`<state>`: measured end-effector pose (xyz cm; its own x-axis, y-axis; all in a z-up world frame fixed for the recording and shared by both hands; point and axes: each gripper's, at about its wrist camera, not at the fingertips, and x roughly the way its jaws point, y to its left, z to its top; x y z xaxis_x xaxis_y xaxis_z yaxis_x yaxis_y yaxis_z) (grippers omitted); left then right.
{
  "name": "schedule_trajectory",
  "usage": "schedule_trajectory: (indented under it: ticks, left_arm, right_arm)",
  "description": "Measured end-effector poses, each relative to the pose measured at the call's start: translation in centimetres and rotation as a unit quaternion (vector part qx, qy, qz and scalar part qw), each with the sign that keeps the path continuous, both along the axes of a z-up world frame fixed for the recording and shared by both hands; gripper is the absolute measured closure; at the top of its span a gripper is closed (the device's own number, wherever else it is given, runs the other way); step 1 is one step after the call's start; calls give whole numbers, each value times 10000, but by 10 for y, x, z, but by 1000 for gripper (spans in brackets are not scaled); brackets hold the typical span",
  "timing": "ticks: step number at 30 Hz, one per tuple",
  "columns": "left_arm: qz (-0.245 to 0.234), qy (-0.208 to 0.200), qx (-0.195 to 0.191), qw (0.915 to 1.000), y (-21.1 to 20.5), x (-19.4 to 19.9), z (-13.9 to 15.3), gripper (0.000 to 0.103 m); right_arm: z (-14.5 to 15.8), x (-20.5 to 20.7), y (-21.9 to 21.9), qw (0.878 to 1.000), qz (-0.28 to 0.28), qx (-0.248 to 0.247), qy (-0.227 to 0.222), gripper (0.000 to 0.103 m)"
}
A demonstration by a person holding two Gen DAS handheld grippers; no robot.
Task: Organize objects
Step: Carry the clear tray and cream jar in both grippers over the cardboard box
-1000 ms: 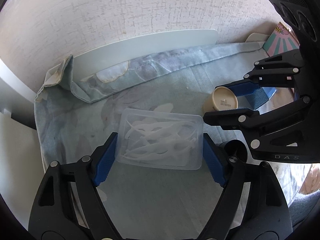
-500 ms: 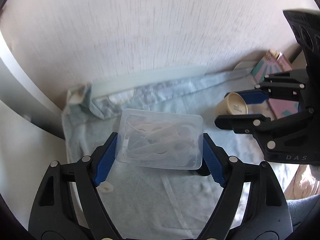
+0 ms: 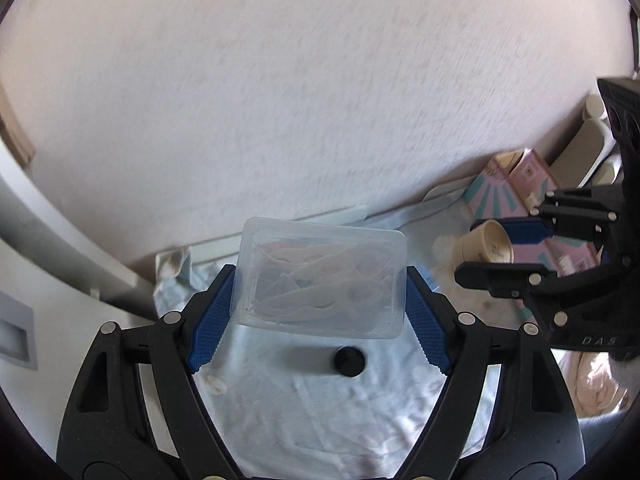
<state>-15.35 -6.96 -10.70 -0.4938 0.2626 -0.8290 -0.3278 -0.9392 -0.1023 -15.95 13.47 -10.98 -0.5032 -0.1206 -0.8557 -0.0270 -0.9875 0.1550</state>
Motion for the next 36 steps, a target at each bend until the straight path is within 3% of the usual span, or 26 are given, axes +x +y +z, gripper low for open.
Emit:
schedule_trajectory:
  ticks: [10,21,28,36]
  left_arm:
    - [-483,290,101,9984,46,-13,43,25]
    - [-1340,369,224,9900,147,-24,64,25]
    - [-1882,340,328,9810,215,-23,61,25]
    - [-2470,136,305,9684,288,-16,31,25]
  right_arm:
    - [37,41,40,9977,-586,77,337,71]
    - [60,110,103,9853,-1624,66,534,71]
    - [70,160,146,9740,-2194,106,545,71]
    - [56,210,178,9590,-2807,61,373,71]
